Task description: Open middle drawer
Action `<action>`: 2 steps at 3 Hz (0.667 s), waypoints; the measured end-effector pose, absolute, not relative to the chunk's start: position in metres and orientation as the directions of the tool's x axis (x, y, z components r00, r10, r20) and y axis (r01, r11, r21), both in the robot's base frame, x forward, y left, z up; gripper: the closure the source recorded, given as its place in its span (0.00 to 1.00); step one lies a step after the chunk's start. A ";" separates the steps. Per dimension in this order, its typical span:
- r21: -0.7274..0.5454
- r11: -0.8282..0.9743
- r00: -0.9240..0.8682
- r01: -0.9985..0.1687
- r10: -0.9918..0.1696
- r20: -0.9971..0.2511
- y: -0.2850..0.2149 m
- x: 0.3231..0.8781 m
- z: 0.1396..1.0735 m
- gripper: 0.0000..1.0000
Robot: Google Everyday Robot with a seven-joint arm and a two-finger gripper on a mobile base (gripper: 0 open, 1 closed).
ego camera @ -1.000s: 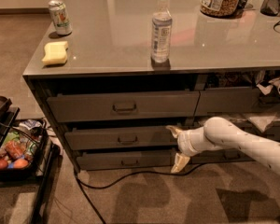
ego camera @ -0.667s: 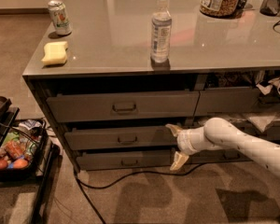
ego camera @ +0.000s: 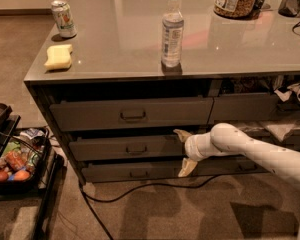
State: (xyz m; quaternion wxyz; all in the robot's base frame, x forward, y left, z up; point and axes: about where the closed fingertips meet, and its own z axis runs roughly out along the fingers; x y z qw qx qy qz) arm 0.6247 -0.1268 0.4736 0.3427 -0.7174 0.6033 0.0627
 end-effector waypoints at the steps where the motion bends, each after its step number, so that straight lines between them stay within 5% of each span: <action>1: -0.386 -0.053 0.245 -0.921 -0.848 -0.469 -0.111 0.635 0.444 0.00; 2: -0.385 -0.053 0.245 -0.921 -0.848 -0.469 -0.111 0.635 0.444 0.00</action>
Offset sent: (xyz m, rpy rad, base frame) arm 0.0168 0.0184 -0.0459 -0.0753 0.0481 -0.0236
